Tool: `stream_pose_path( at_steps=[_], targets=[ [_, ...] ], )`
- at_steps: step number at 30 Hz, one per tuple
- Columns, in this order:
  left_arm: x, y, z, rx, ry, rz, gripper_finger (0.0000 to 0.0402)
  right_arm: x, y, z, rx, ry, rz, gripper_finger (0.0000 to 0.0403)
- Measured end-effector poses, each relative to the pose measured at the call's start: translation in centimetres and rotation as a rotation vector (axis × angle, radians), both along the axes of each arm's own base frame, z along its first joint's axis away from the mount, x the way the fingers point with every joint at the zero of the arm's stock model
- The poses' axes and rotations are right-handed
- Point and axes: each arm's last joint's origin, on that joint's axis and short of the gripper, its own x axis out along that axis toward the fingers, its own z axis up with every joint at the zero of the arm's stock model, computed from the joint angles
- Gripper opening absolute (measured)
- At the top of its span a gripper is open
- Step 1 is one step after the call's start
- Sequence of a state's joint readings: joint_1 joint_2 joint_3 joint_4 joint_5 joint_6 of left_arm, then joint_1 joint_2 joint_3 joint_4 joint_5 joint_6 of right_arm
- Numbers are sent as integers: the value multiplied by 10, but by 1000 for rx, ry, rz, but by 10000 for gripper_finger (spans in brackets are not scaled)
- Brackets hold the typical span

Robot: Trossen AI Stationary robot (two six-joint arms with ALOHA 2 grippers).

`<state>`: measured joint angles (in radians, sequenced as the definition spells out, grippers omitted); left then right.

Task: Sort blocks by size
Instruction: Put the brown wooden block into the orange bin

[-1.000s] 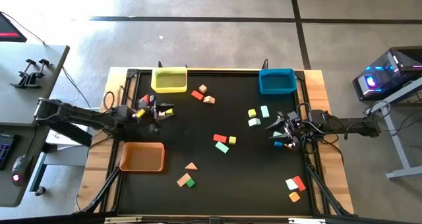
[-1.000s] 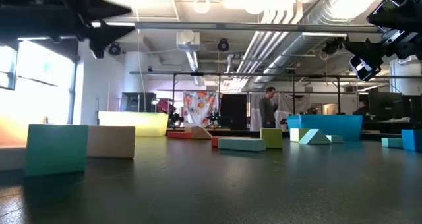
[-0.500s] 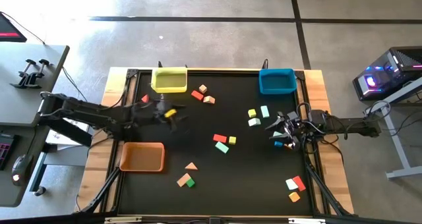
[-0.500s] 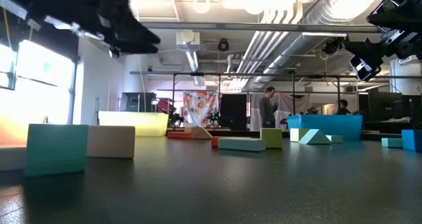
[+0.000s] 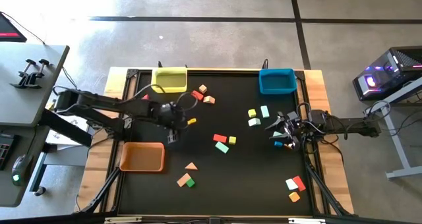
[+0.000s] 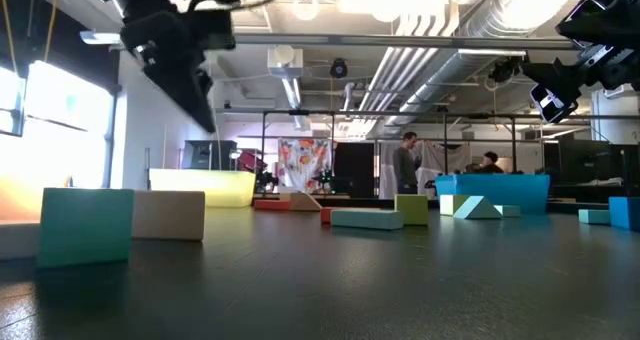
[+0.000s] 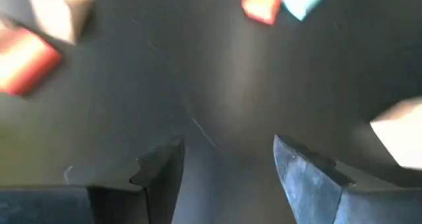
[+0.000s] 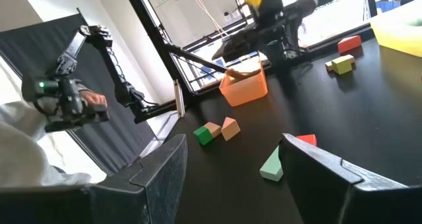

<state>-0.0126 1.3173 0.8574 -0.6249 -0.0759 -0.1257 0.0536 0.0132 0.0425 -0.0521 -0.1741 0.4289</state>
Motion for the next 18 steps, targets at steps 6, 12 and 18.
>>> stream_pose_path(
  at_steps=[6, 12, 18],
  targets=[
    [7, -10, -24, -90, 133, -29, 258, 0, 0, 0, -2, 0, 0, 236],
    [16, -42, -43, -177, 193, -55, 272, 0, 0, 0, -2, 0, 0, 236],
    [24, -97, -32, -76, 28, -174, 271, 0, 0, 0, 0, 0, 0, 236]
  ],
)
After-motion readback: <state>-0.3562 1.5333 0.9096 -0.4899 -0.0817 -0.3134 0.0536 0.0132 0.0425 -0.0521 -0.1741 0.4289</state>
